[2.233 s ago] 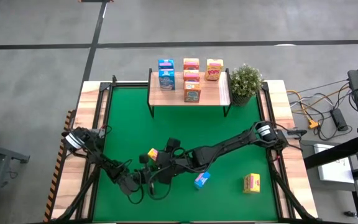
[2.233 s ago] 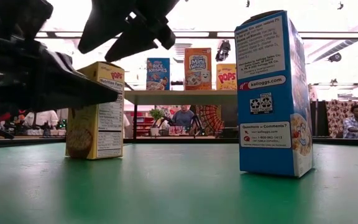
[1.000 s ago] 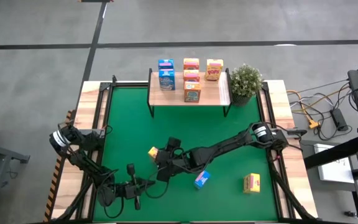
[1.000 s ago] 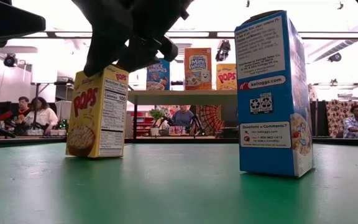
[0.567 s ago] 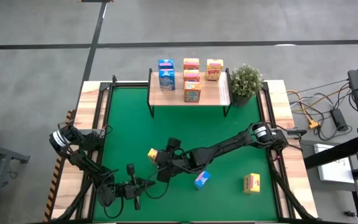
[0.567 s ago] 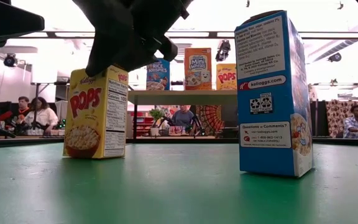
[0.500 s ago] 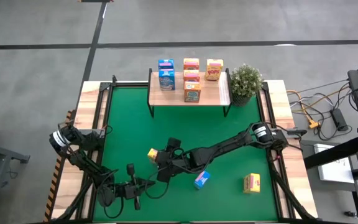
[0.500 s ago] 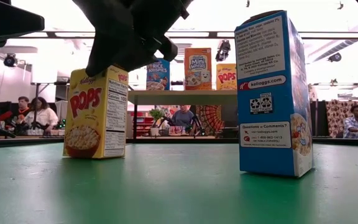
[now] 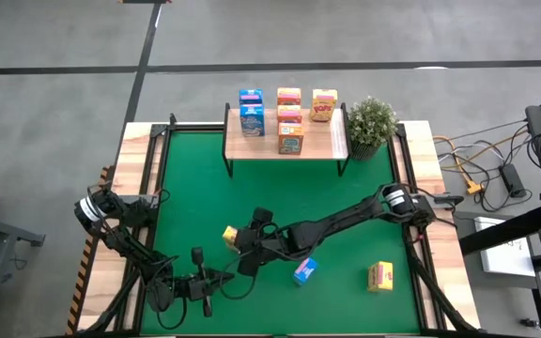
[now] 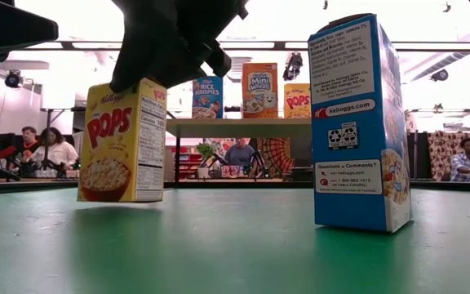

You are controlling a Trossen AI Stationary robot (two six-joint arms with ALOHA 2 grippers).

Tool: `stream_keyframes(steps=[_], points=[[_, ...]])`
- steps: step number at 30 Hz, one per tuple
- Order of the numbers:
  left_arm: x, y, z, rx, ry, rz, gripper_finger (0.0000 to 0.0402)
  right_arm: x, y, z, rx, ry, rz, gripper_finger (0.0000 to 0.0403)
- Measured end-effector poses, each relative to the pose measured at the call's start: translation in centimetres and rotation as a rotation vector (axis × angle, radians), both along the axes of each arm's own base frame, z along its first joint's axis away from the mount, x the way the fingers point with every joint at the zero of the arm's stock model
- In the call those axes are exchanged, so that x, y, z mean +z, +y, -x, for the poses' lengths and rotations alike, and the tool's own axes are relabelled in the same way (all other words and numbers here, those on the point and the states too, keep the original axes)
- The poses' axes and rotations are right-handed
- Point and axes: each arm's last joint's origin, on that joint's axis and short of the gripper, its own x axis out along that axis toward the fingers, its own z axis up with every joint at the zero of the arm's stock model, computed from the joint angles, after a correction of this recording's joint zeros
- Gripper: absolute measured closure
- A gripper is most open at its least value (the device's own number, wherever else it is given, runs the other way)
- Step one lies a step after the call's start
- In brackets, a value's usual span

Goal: Stack cereal on shelf
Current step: Put the left yellow cereal box on the shelf

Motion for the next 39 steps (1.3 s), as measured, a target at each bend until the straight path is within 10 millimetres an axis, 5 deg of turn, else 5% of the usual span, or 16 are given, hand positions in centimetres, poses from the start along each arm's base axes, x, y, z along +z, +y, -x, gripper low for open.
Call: stream_keyframes(steps=[24, 33, 39], points=[[0.0, -0.1, 0.1, -0.003, -0.005, 0.02, 0.0402, 0.9, -0.1, 0.3, 0.011, -0.004, 0.018, 0.0216], [0.3, -0.3, 0.2, -0.014, -0.02, 0.021, 0.0402, 6.7, -1.3, 3.5, 0.034, 0.012, 0.057, 0.0216], [1.7, -1.3, -0.7, -0.077, -0.029, -0.055, 0.0402, 11.8, -4.1, 7.4, -0.014, 0.051, 0.111, 0.0216]])
